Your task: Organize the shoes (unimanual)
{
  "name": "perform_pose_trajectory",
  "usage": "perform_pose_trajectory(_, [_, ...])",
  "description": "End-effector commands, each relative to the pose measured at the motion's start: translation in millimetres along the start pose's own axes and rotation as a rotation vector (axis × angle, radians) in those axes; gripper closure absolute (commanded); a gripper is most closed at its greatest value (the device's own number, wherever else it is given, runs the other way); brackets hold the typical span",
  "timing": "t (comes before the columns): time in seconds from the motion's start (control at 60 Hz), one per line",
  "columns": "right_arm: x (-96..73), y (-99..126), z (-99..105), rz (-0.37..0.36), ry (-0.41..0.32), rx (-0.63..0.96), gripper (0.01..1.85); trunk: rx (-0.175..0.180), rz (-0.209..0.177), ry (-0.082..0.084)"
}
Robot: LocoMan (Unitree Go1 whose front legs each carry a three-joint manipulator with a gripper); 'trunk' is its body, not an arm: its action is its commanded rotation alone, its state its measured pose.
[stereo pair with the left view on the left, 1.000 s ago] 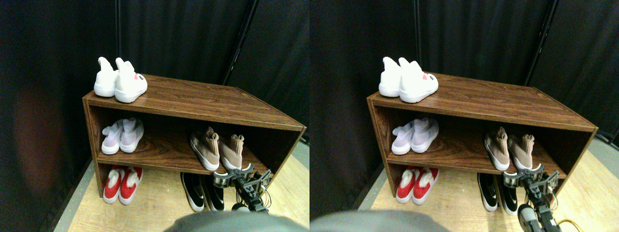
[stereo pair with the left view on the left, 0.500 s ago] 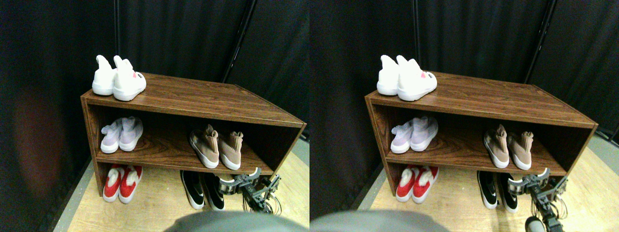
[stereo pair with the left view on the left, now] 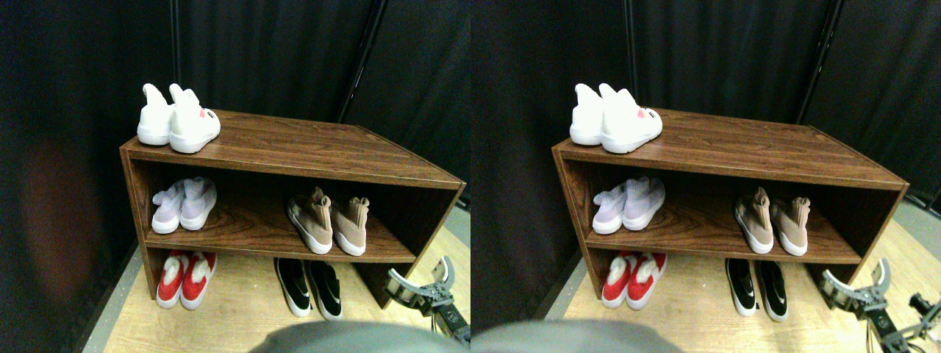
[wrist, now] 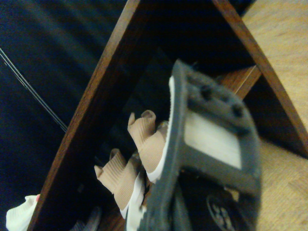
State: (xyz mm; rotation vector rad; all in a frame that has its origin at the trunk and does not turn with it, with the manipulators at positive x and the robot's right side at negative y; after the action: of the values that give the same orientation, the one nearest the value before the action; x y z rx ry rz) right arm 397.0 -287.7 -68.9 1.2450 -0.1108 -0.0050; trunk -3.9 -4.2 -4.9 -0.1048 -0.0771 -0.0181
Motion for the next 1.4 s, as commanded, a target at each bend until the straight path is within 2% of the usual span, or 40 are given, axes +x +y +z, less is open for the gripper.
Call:
perform_pose_trajectory(0.017, [-0.5, 11, 10, 0.072, -0.061, -0.043, 1.80, -0.013, -0.002, 0.014])
perform_pose_trajectory(0.1, [1.4, 15, 15, 0.116, -0.071, -0.120, 1.80, -0.013, -0.002, 0.014])
perform_pose_trajectory(0.133, [2.1, 18, 17, 0.114, -0.100, -0.151, 1.80, -0.013, -0.001, 0.016])
perform_pose_trajectory(0.183, [4.3, 20, 20, 0.111, -0.103, -0.155, 1.80, -0.013, -0.001, 0.016])
perform_pose_trajectory(0.317, [23.7, 21, 24, 0.106, -0.113, -0.191, 1.80, -0.017, 0.003, 0.017])
perform_pose_trajectory(0.367, [35.8, 19, 24, 0.105, -0.128, -0.212, 1.80, -0.018, 0.007, 0.015])
perform_pose_trajectory(0.417, [49.0, 14, 26, 0.079, -0.146, -0.180, 1.80, -0.018, 0.008, 0.014])
perform_pose_trajectory(0.467, [58.0, 10, 27, 0.069, -0.122, -0.148, 1.80, -0.019, 0.010, 0.015])
perform_pose_trajectory(0.567, [84.2, -4, 30, -0.007, -0.134, -0.074, 1.80, -0.020, 0.013, 0.020])
perform_pose_trajectory(0.65, [94.9, -15, 29, -0.029, -0.147, -0.074, 1.80, -0.020, 0.015, 0.026])
perform_pose_trajectory(0.783, [112.7, -32, 29, -0.065, -0.168, -0.082, 1.80, -0.019, 0.017, 0.026])
perform_pose_trajectory(0.817, [113.4, -33, 29, -0.071, -0.176, -0.079, 1.80, -0.018, 0.017, 0.025])
perform_pose_trajectory(0.833, [115.7, -37, 29, -0.099, -0.203, -0.048, 1.80, -0.018, 0.017, 0.025])
perform_pose_trajectory(1.033, [117.3, -46, 20, -0.127, -0.199, -0.005, 1.80, -0.017, 0.018, 0.024])
perform_pose_trajectory(1.1, [117.9, -46, 12, -0.125, -0.160, -0.028, 1.80, -0.017, 0.018, 0.024])
perform_pose_trajectory(1.117, [117.7, -46, 9, -0.119, -0.144, -0.053, 1.80, -0.027, 0.035, 0.020])
perform_pose_trajectory(1.167, [118.3, -46, 5, -0.118, -0.121, -0.071, 1.80, -0.030, 0.040, 0.020])
perform_pose_trajectory(1.25, [117.9, -44, -5, -0.152, -0.112, 0.015, 1.80, -0.040, 0.053, 0.020])
perform_pose_trajectory(1.4, [115.2, -37, -22, -0.149, -0.101, 0.002, 1.80, -0.058, 0.072, 0.022])
